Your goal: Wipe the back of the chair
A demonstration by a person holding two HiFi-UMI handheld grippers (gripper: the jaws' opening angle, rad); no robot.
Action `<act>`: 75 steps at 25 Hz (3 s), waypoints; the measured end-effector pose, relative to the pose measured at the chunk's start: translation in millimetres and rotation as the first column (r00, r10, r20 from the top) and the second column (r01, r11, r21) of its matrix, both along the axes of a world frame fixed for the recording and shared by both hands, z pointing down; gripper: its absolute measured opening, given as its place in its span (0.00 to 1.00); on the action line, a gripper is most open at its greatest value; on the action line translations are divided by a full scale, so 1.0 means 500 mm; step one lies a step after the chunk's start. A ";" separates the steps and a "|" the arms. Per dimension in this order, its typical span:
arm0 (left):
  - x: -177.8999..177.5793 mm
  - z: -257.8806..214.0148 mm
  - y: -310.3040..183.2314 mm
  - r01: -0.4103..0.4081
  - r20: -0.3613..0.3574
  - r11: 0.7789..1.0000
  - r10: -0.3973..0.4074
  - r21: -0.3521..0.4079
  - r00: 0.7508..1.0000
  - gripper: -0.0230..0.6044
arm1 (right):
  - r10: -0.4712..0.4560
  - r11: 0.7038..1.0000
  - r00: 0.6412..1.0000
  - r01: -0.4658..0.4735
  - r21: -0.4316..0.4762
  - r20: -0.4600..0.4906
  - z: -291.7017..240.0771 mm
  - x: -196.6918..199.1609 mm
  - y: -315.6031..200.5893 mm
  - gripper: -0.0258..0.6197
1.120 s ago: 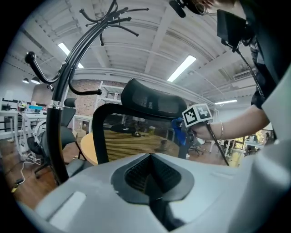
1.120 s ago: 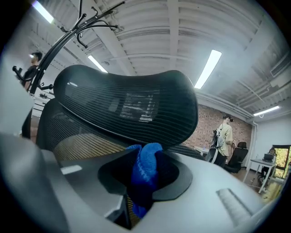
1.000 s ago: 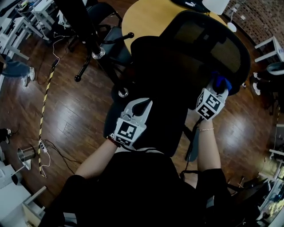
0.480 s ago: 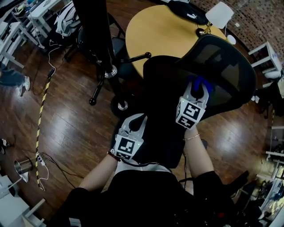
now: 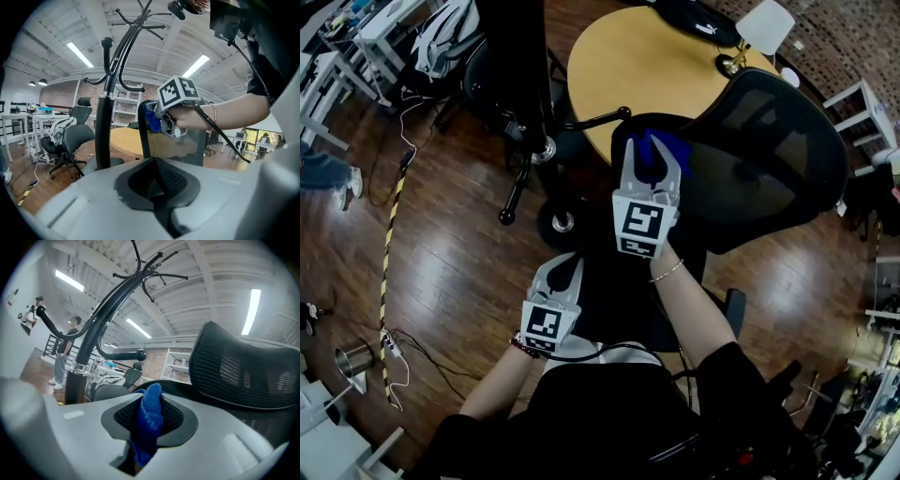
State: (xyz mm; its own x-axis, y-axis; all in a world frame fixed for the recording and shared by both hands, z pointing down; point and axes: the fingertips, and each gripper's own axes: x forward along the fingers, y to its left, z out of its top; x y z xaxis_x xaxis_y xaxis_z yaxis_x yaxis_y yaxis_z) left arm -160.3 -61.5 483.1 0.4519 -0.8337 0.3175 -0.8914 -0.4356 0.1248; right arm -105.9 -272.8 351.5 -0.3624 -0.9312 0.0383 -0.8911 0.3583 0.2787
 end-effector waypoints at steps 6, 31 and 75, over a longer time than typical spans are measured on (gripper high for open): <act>0.045 -0.019 0.007 -0.042 0.002 0.999 0.042 0.011 0.999 0.05 | -0.247 0.968 0.968 0.245 -0.048 -0.043 0.011 -0.093 0.044 0.17; 0.285 0.056 -0.043 -0.072 -0.069 0.997 0.069 -0.030 0.995 0.05 | 0.443 0.883 0.895 -0.425 -0.199 0.057 0.098 0.827 0.184 0.17; 0.042 0.016 -0.013 0.143 -0.092 0.990 -0.142 0.004 0.986 0.05 | -0.030 0.999 0.999 0.031 0.039 -0.015 0.093 0.089 0.023 0.17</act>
